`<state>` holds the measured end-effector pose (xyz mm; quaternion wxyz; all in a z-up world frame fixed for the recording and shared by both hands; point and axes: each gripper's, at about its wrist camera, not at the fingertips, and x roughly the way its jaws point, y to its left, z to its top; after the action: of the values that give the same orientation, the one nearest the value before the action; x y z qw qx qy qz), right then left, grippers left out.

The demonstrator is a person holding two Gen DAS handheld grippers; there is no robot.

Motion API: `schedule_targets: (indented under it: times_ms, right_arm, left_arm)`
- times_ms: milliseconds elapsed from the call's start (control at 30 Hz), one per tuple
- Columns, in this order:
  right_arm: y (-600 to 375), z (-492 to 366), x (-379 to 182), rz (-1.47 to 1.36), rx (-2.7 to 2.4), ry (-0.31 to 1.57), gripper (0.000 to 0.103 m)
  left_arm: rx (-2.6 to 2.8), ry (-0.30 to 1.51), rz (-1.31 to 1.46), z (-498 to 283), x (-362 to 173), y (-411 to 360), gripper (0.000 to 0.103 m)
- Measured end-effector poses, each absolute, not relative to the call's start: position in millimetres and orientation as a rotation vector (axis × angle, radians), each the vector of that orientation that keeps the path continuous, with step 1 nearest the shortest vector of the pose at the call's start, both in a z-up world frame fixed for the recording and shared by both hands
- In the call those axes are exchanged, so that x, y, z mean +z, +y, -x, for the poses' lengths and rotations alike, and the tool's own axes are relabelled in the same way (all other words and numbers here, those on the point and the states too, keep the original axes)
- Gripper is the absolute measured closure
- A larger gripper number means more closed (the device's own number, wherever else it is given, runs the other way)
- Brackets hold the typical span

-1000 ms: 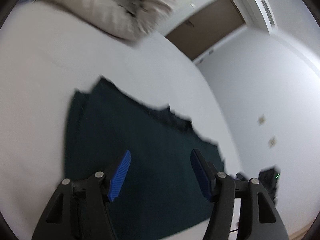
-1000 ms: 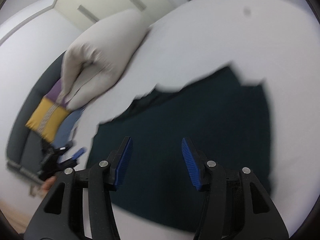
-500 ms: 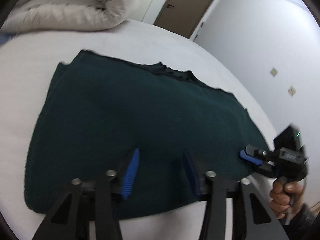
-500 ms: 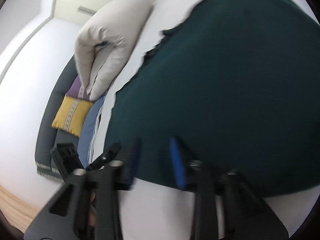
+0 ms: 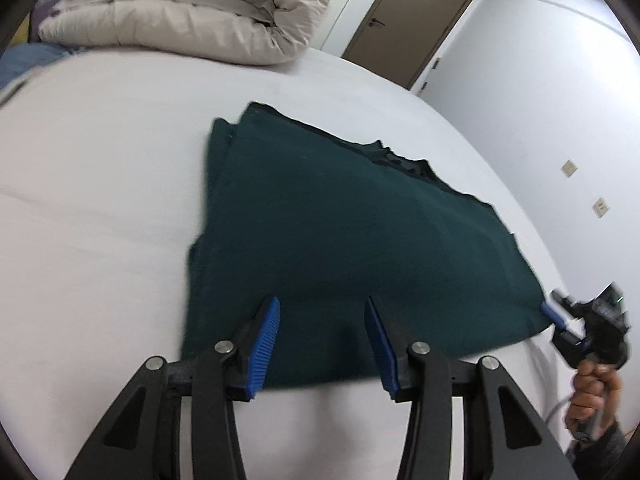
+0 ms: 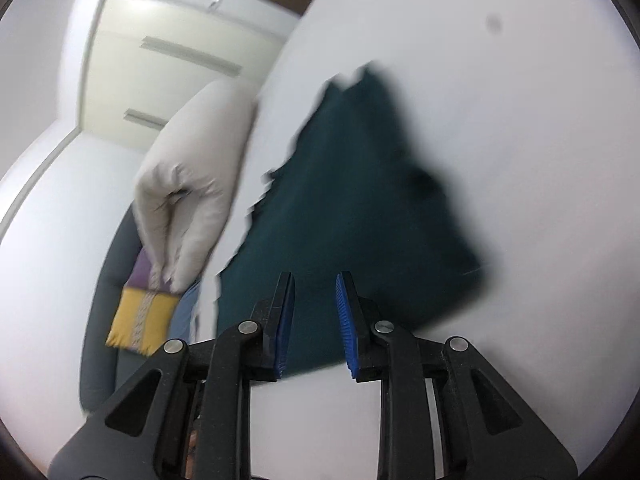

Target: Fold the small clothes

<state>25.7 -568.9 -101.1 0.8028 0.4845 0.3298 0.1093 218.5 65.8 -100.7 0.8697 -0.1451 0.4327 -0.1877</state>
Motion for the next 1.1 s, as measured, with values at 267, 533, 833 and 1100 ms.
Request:
schedule_targets:
  times_ms: [267,533,833,1100]
  right_arm:
    - [-424.9,-86.8,-114.5,-0.885,0.482,0.974,0.076]
    - [-466.4,-76.6,-130.9,-0.982,0.363,0.914,0.078]
    - [-598.2,-18.2,-121.7,-1.098,0.118,0.738,0.079]
    - [-630.1,6.2,-109.1,-1.068,0.047,0.693,0.078]
  left_arm:
    - [-0.305,0.952,0.179,-220.4,-109.9,55.9,0.034]
    - [-0.288,0.965,0.114,-223.2,-114.0,48.1,0.033]
    - [-0.279,0.967,0.086,-221.5,-114.9,44.4,0.032]
    - [-0.285,0.964,0.082,-221.1,-116.4,44.2,0.031]
